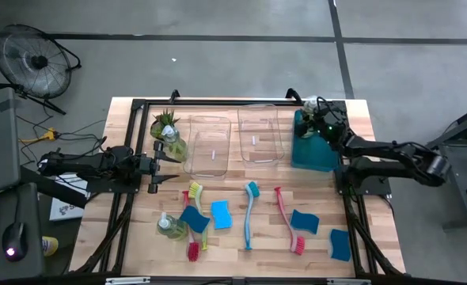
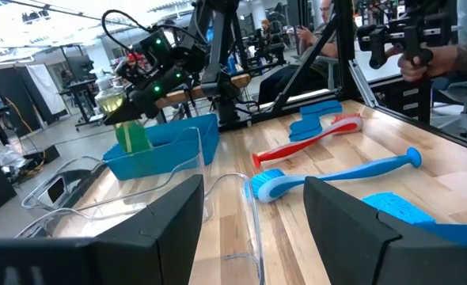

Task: Pick & Place Kitchen Sink Supplies
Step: Put the bottom right green dishwashing liquid dispenser into the blue bin

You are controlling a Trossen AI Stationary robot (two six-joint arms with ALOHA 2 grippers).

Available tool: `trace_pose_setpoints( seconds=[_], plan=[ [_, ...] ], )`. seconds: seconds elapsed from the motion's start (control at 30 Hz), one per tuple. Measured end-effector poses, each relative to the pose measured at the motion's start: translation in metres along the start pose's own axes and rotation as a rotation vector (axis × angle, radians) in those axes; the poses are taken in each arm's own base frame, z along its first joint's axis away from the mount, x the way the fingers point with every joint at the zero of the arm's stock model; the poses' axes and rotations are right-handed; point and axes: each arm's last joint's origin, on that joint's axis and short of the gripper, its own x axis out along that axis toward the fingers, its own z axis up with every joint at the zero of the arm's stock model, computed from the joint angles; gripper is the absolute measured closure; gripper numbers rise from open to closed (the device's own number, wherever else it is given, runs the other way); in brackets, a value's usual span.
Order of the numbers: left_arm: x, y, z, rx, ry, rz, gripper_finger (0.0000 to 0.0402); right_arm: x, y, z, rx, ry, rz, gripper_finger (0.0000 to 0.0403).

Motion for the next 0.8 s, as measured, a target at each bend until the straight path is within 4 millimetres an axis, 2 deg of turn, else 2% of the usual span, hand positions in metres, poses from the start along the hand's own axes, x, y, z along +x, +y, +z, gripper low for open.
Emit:
trace_pose_setpoints(
  seconds=[0.27,0.57,0.8],
  plan=[
    [0.0,0.0,-0.0001,0.0,0.0,0.0,0.0188,0.0015,0.0005,-0.0013,0.006,0.006,0.009,0.0224],
    [0.0,0.0,0.0,0.0,0.0,0.0,0.0188,0.0015,0.0012,-0.0017,0.005,0.012,0.035,0.0183],
    [0.0,0.0,0.0,0.0,0.0,0.0,0.0188,0.0015,0.0013,-0.0027,0.029,0.022,0.039,0.0175]
  ],
)
